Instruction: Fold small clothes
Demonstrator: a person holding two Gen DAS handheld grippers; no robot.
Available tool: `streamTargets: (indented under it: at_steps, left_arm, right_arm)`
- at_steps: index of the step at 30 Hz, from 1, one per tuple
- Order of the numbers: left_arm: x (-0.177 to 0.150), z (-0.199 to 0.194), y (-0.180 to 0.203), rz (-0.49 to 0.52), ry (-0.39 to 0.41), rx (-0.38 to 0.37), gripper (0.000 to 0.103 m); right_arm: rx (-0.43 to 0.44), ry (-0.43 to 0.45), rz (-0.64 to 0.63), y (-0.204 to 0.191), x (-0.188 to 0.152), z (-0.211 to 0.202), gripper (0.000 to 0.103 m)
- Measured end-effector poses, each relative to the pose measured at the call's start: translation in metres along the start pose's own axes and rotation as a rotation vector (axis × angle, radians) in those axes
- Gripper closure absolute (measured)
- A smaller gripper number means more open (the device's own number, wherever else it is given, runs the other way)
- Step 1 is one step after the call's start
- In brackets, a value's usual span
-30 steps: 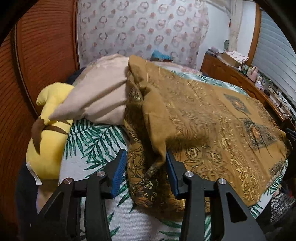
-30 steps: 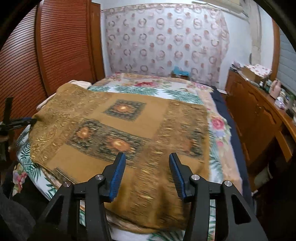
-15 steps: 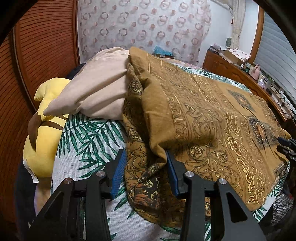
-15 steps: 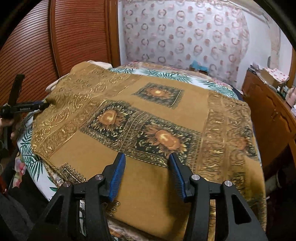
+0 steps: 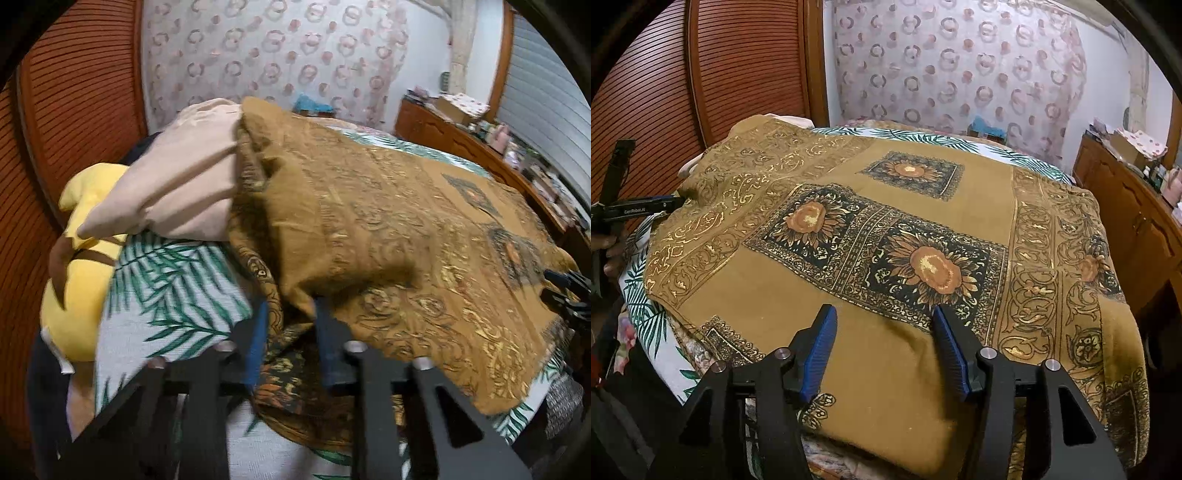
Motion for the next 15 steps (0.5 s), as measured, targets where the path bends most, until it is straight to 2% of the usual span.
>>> streamTargets:
  at_steps: [3,8,15]
  left_arm:
    - [0.002,-0.003,0.002,0.002,0.009,-0.014,0.094]
    - [0.022,-0.03,0.01,-0.038,0.099,-0.066,0.096]
    - [0.066,-0.064,0.053,0.032,0.209,-0.128,0.096]
  right_arm:
    - [0.001,0.004,-0.005,-0.002,-0.002,0.001,0.042]
    - [0.012,0.004,0.013,-0.001,-0.002,-0.001,0.041]
    - [-0.039,0.045,0.09,0.035,0.004,-0.028,0.041]
Point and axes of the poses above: each gripper's, at about its wrist camera, not at the fingertips, and z roughly the way its jaws point, y to its right, x to its top, the point moved 8 cm from there along z, roughly the way its jaws point, and after that the axes turned 9 degrees about y, right-handed, at the moved point
